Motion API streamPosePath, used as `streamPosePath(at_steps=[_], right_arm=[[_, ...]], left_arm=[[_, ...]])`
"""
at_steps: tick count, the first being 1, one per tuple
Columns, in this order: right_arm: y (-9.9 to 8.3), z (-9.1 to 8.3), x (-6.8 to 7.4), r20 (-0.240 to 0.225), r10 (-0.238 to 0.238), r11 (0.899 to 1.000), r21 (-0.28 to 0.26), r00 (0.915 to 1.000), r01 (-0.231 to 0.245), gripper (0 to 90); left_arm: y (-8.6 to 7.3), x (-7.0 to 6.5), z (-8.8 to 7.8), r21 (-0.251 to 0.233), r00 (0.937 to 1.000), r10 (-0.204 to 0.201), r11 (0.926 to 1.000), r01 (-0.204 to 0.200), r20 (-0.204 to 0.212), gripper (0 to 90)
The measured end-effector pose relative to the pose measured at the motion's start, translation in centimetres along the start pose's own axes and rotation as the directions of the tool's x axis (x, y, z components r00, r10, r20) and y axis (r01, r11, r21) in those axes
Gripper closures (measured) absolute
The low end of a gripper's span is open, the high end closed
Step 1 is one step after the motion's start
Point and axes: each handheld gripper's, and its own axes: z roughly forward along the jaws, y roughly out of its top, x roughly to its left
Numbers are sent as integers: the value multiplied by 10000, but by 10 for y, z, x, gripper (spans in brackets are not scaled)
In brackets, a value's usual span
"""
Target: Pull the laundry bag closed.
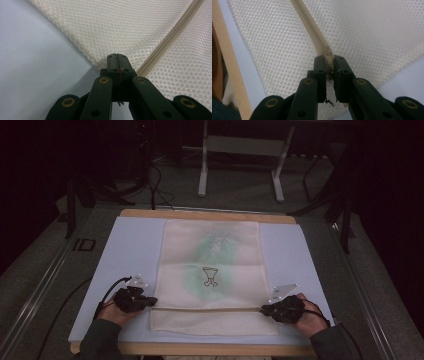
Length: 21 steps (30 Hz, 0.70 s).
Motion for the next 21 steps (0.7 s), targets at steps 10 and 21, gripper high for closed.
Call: streamPosePath(at_steps=[10, 21], right_arm=[[16, 8, -2, -76, -243, 9997, 81, 9997, 244, 818], [8, 2, -5, -176, -219, 9992, 318, 9996, 225, 820]], left_arm=[[0, 0, 0, 5, 10000, -16, 10000, 16, 10, 900], [0, 0, 0, 4, 10000, -53, 10000, 53, 20, 900]])
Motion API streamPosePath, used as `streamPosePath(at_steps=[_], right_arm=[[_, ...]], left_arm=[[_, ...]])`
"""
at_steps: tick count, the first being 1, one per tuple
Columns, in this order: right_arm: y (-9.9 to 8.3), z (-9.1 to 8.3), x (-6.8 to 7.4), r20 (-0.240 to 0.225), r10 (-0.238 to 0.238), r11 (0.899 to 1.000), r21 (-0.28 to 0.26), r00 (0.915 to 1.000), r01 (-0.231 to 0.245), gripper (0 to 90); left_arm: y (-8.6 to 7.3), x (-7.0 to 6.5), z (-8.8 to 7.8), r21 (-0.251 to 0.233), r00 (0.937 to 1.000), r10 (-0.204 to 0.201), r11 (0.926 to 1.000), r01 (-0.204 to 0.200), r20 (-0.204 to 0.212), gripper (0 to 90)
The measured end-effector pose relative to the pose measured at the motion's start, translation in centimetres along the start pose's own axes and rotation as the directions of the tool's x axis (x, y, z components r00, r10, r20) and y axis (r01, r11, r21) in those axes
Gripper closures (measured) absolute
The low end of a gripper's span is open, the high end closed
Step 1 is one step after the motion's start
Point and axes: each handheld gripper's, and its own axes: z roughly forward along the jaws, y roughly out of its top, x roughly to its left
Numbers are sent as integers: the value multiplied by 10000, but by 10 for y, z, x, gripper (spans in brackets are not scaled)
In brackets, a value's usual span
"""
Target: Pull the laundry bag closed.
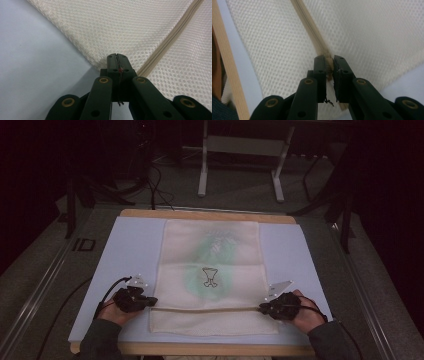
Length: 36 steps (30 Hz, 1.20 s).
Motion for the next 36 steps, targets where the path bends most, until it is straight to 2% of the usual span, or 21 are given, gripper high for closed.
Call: streamPosePath(at_steps=[6, 8, 11, 13, 18, 21, 25, 29, 31, 32, 34, 36], right_arm=[[-25, -10, -7, 145, 588, 9982, -88, 9982, -587, 821], [-32, -14, -7, -21, 812, 9959, -407, 9967, -812, 820], [-34, -11, -5, 71, 890, 9948, -496, 9960, -885, 819], [-36, -9, -4, 18, 1039, 9925, -650, 9946, -1035, 818], [-45, -7, -2, -17, 1719, 9735, -1528, 9851, -1701, 798], [-48, -11, -4, 89, 1970, 9617, -1961, 9804, -1915, 758], [-51, -16, -6, 159, 2324, 9409, -2569, 9725, -2206, 696], [-57, -16, -8, 396, 2741, 9271, -2764, 9609, -2531, 634], [-60, -16, -10, 554, 3096, 9131, -2959, 9493, -2805, 611], [-62, -17, -10, 640, 3350, 9018, -3107, 9400, -3003, 601], [-65, -16, -11, 947, 3658, 8900, -3265, 9259, -3182, 569], [-68, -15, -14, 1405, 4055, 8772, -3377, 9032, -3413, 531]], left_arm=[[0, 1, 0, 0, 10000, -13, 10000, 13, 22, 900], [0, 1, 0, -4, 10000, -16, 10000, 16, 23, 900], [-1, 1, 0, -38, 10000, -13, 10000, 13, 22, 900], [-2, 2, 0, -177, 9995, -256, 9995, 260, 195, 899], [-4, 5, 0, -318, 9987, -325, 9989, 338, 405, 893], [-4, 5, 0, -361, 9982, -339, 9987, 357, 501, 877], [-2, 2, -1, -315, 9991, -127, 9994, 139, 399, 855], [-2, 2, -2, -420, 9994, -46, 9991, 61, 356, 824], [-1, 3, -3, -561, 9995, -69, 9984, 86, 311, 800], [-1, 3, -4, -618, 9996, -73, 9981, 90, 271, 793], [-1, 4, -5, -766, 9998, -80, 9970, 95, 189, 765], [-1, 5, -7, -975, 9998, -188, 9951, 179, -81, 711]])
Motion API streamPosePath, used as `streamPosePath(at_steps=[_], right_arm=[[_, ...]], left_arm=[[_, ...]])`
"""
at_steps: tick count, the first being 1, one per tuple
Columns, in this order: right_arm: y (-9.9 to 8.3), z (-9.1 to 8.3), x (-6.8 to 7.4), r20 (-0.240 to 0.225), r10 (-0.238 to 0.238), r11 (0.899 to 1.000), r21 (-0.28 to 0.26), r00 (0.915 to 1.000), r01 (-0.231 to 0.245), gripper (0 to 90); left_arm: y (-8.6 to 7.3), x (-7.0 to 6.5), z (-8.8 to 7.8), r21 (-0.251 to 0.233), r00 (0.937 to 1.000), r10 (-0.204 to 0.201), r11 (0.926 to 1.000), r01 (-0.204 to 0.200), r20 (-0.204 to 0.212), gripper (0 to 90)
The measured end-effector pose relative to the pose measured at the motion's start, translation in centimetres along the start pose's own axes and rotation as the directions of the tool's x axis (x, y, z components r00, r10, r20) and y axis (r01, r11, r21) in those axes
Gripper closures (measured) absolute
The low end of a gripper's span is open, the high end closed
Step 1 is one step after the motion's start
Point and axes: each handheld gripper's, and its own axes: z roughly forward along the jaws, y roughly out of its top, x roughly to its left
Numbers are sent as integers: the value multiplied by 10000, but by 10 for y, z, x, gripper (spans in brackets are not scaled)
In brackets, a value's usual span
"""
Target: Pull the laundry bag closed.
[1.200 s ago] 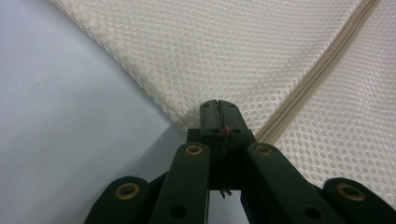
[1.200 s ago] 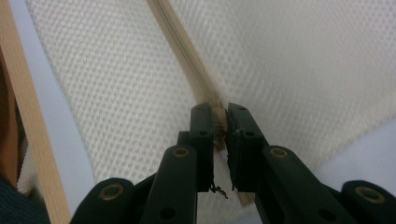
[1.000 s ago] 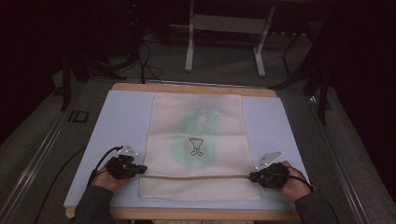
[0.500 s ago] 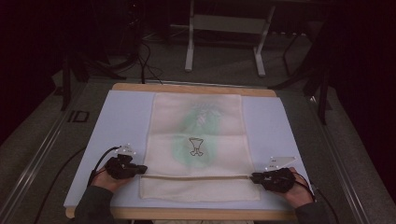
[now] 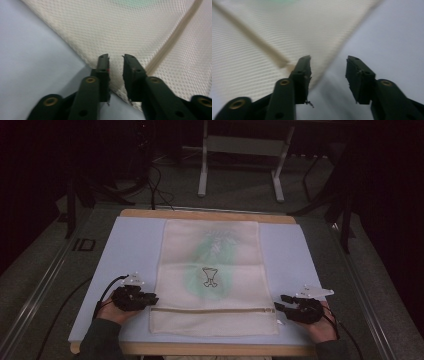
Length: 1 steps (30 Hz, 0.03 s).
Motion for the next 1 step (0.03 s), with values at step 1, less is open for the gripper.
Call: streamPosePath(at_steps=[1], right_arm=[[-1, 0, -2, 305, 189, 9998, -52, 9994, -187, 513]], left_arm=[[0, 1, -1, -100, 9997, -54, 9999, 52, -226, 678]])
